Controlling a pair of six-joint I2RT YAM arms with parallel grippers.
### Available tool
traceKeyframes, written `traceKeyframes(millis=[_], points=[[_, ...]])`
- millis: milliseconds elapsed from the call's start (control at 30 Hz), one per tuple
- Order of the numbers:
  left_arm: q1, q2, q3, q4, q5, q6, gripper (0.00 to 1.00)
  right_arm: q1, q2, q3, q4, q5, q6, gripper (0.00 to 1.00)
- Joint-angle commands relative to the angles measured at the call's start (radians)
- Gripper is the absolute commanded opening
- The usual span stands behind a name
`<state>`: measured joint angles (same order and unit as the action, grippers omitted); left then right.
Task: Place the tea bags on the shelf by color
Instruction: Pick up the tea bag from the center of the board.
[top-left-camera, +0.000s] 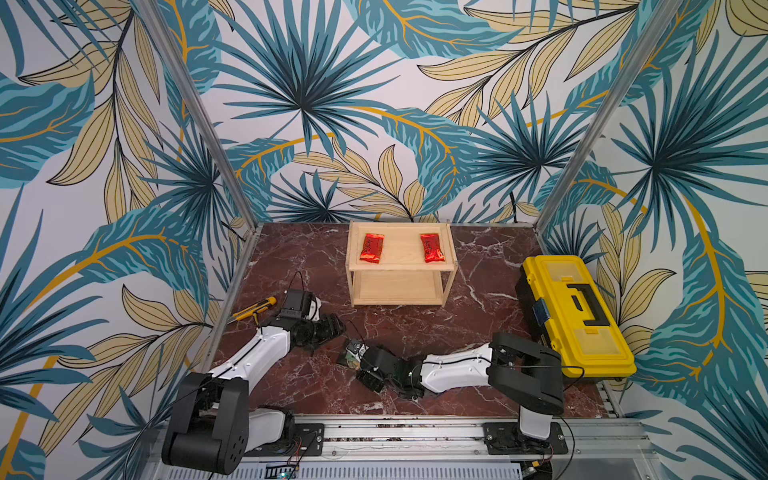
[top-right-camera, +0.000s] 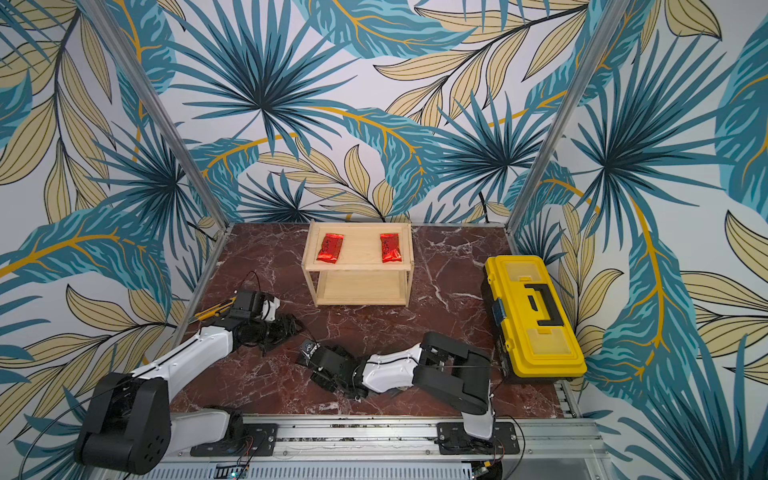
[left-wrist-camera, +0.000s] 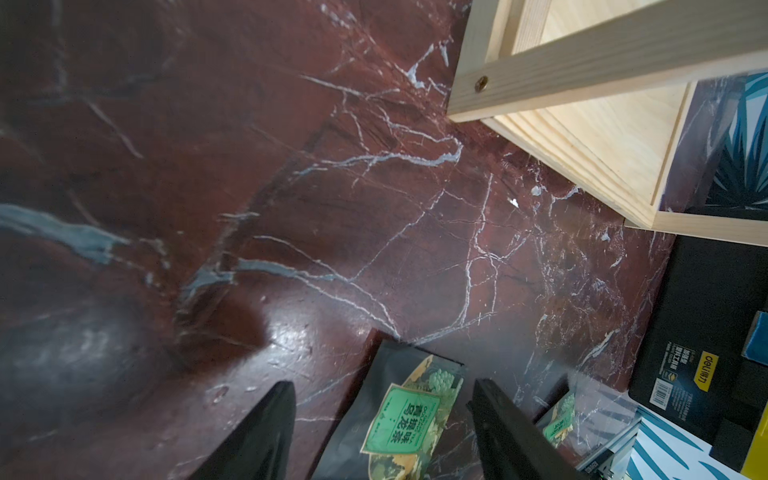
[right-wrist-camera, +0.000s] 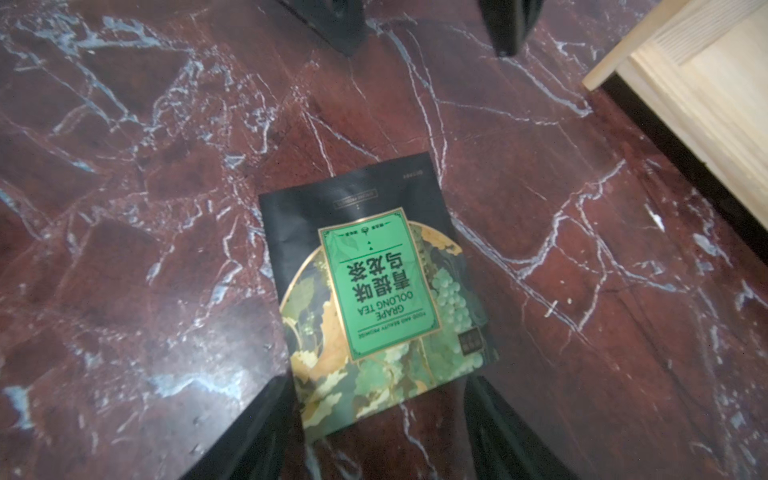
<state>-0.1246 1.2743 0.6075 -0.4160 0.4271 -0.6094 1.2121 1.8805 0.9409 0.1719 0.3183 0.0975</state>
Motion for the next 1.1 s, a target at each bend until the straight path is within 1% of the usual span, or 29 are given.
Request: traceKeyframes(millis=[0,333,600,667,767,867,933,967,1067], points=[[0.008,0.005,0.018,0.031,0.021,0.014,0.72,-0.024,-0.007,-0.035,-0.006,0.022,0.017,0.70],[0.007,-0.007,-0.022,0.037,0.015,-0.007,0.71,-0.087,-0.022,-0.050,0.003,-0.014,0.041,0.67],[0.008,-0.076,-0.136,0.042,0.048,-0.058,0.70,-0.127,-0.018,-0.029,-0.005,-0.057,0.066,0.65],[0.007,-0.092,-0.159,0.048,0.062,-0.067,0.70,-0.135,-0.035,-0.022,-0.018,-0.074,0.084,0.65],[0.002,-0.126,-0.172,0.034,0.075,-0.072,0.70,-0.152,-0.091,-0.023,-0.033,-0.136,0.143,0.63],[-0.011,-0.177,-0.167,-0.004,0.068,-0.059,0.64,-0.177,-0.141,-0.026,-0.046,-0.230,0.239,0.62],[-0.027,-0.202,-0.169,-0.003,0.079,-0.047,0.56,-0.194,-0.152,-0.038,-0.022,-0.310,0.306,0.60],[-0.036,-0.207,-0.173,0.010,0.101,-0.044,0.54,-0.202,-0.152,-0.047,0.002,-0.350,0.340,0.59],[-0.078,-0.216,-0.201,0.040,0.131,-0.058,0.47,-0.214,-0.143,-0.046,0.020,-0.401,0.393,0.58]])
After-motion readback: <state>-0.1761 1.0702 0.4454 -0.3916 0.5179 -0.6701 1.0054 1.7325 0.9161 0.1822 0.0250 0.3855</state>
